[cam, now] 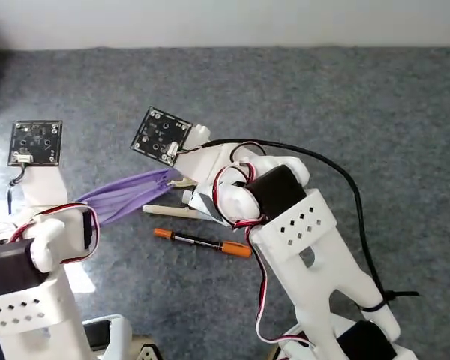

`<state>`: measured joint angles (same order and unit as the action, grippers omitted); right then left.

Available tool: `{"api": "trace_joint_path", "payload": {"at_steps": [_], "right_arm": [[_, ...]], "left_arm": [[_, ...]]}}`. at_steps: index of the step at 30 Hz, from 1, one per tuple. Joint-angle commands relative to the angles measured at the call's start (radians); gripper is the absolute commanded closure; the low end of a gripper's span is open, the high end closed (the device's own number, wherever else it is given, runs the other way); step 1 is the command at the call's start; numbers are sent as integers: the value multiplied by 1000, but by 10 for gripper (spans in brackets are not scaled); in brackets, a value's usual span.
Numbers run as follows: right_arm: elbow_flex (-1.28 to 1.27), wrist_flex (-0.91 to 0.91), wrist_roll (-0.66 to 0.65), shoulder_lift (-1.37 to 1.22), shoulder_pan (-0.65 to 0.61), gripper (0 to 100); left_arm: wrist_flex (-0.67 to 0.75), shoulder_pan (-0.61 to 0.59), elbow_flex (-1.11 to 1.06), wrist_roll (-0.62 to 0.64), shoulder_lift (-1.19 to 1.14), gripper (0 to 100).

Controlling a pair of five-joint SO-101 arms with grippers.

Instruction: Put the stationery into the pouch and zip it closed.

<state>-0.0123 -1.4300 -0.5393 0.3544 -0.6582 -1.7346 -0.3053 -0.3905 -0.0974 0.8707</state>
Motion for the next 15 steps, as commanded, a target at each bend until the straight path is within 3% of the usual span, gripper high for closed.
{"api": "trace_joint_path", "payload": {"at_steps": [1, 5, 10, 15], "right_arm": [[51, -39, 8, 8, -7, 912], [101, -209, 8, 54, 16, 783], [196, -346, 6, 120, 77, 776], [207, -366, 6, 199, 116, 776]], "left_arm": [[-17, -8, 19, 11, 23, 989], [-17, -8, 18, 11, 23, 989], [-17, -8, 16, 11, 21, 989], [-17, -8, 16, 31, 21, 989]]}}
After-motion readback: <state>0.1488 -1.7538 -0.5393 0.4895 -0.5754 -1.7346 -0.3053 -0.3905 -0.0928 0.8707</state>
